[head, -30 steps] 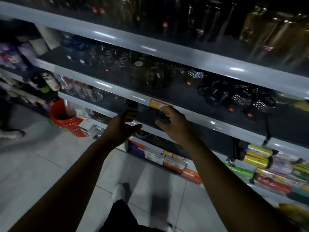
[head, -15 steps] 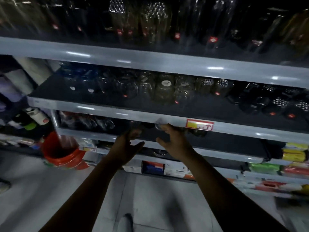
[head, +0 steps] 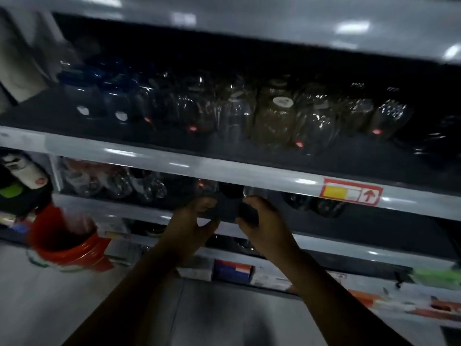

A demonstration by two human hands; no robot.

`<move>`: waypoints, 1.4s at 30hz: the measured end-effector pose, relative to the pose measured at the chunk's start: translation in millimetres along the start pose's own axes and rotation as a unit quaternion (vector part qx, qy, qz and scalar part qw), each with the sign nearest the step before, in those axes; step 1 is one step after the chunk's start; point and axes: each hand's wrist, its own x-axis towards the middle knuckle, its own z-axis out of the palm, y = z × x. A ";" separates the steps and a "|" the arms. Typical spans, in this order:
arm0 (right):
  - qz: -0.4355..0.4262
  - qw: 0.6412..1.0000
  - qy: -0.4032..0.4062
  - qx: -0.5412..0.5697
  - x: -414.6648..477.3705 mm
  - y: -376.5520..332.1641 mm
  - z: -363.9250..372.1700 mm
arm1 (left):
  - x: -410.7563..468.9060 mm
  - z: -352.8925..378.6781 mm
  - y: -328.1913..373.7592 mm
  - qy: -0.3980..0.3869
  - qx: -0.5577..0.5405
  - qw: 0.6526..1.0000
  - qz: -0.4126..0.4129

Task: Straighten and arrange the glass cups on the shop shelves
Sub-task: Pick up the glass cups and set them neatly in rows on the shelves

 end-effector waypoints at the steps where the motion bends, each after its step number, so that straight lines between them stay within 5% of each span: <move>1: -0.010 1.000 0.013 -0.008 7.4 11.7 12.0 | 9.6 9.1 -13.4 -0.005 0.001 1.000 0.013; 8: -0.093 0.988 0.121 -0.009 47.7 72.9 78.3 | 59.6 60.6 -98.2 0.039 -0.006 0.990 0.133; 18: -0.165 0.954 0.230 -0.094 72.0 102.7 120.5 | 83.5 84.0 -136.8 0.124 0.010 0.977 0.175; 36: -0.203 0.956 0.205 -0.048 76.9 96.5 121.5 | 87.6 76.4 -140.6 0.124 -0.098 0.979 0.132; 42: -0.214 0.960 0.177 -0.032 87.3 90.7 116.4 | 107.0 81.1 -122.0 0.269 -0.058 0.956 0.103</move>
